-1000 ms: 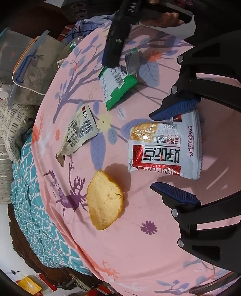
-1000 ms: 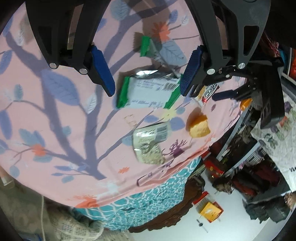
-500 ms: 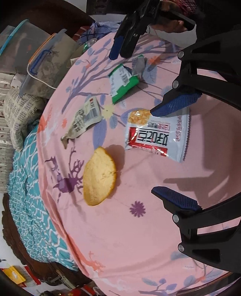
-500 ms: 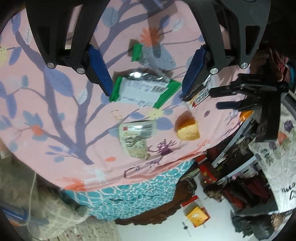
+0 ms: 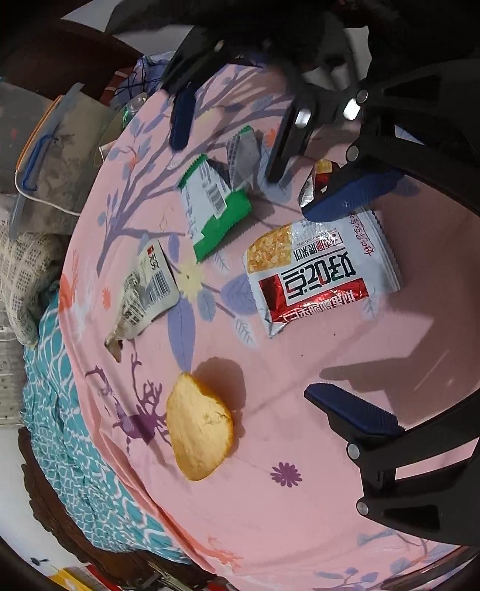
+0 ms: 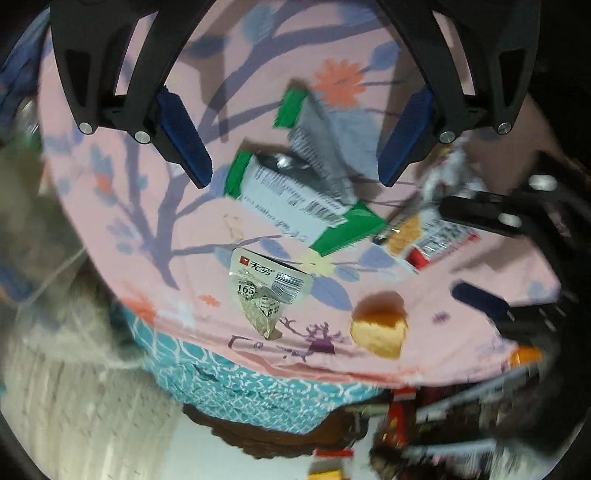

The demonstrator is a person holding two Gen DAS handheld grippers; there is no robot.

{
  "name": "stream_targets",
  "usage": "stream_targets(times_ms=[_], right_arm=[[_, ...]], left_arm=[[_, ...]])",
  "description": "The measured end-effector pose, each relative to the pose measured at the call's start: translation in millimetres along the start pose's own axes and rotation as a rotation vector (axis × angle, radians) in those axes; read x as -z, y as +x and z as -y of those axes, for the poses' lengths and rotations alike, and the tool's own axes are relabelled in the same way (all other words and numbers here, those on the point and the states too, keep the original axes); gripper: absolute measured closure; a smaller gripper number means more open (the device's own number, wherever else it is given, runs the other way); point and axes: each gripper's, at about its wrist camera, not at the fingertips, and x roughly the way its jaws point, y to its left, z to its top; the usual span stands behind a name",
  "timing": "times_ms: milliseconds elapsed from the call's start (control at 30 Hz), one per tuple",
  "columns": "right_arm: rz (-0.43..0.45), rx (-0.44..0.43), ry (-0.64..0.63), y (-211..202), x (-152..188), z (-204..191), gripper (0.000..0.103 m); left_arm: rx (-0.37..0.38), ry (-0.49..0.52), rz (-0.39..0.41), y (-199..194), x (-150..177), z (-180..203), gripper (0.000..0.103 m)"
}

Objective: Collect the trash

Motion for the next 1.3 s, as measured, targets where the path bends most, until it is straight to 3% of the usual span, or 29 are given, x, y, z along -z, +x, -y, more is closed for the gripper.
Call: stream_targets(times_ms=[200, 300, 367, 433, 533, 600, 700, 800, 867, 933, 1100, 1233, 1300], right_arm=[[-0.015, -0.08, -0.055, 14, -9, 14, 0.013], [-0.04, -0.187, 0.008, 20, -10, 25, 0.031], [-0.036, -0.199, 0.037, 18, -8, 30, 0.041], [-0.028, -0.195, 0.067, 16, -4, 34, 0.061], [-0.022, -0.184, 0.104, 14, -1, 40, 0.073], [-0.016, -0.184, 0.123, 12, 2, 42, 0.074], [-0.009, -0.188, 0.147, 11, 5, 44, 0.074], [-0.004, -0.171, 0.133, 9, 5, 40, 0.071], [-0.006, -0.162, 0.112, 7, 6, 35, 0.065], [0.001, -0.161, 0.094, 4, 8, 30, 0.043], [0.004, -0.155, 0.039, -1, 10, 17, 0.037], [0.006, -0.136, 0.034, 0, 4, 16, 0.023], [0.007, -0.135, 0.041, 1, -1, 18, 0.021]], left_arm=[[0.058, -0.006, 0.035, -23, 0, -5, 0.015], [0.087, 0.014, 0.031, -26, 1, 1, 0.015], [0.092, 0.043, 0.021, -23, 2, 10, 0.015], [0.087, 0.067, 0.006, -18, 2, 18, 0.015], [0.078, 0.1, -0.022, -8, 2, 29, 0.015], [0.05, 0.115, -0.033, -2, 1, 32, 0.015], [-0.009, 0.114, -0.05, 7, 0, 32, 0.015], [-0.079, 0.108, -0.062, 14, -2, 30, 0.023], [-0.059, 0.08, -0.062, 14, -5, 26, 0.039], [-0.058, 0.058, -0.064, 13, -7, 22, 0.04], [-0.072, 0.029, -0.056, 11, -6, 16, 0.042], [-0.063, 0.004, -0.053, 10, -5, 9, 0.043], [-0.064, -0.008, -0.05, 9, -4, 6, 0.042]])
